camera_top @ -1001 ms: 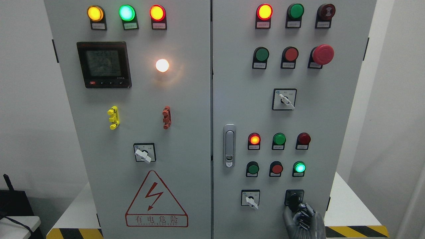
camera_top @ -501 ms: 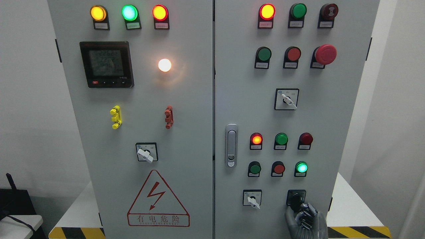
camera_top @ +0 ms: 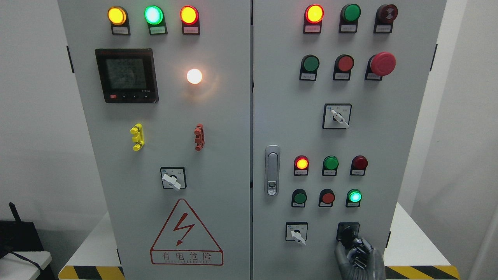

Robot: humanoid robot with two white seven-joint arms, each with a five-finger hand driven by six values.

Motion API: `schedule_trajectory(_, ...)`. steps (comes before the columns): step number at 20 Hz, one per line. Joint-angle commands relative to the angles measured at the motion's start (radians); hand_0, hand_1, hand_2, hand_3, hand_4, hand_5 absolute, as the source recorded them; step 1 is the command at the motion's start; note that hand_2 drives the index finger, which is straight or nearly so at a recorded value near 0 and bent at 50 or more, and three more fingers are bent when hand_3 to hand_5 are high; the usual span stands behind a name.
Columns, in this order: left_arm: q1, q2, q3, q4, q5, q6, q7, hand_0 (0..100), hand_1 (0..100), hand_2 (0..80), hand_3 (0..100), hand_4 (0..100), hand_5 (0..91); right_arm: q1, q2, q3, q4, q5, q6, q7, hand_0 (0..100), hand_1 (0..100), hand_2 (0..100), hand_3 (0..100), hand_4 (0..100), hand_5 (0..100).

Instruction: Trip black knob to open circuit

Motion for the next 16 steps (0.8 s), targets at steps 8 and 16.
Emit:
schedule_trajectory(8,-0.008,0.001,0.000,0.000,-0.032,0.001,0.001,12,39,0.0,0,0,0.0,0.001,-0.002,0.023,0.000,-0.001,-0.022,0.002,50,82,62,92,95,98)
schedule_trajectory(16,-0.008,0.001,0.000,0.000,-0.032,0.001,0.001,12,39,0.0,0,0,0.0,0.001,-0.002,0.023,0.000,-0.001,-0.022,0.004,47,81,63,93,95,98)
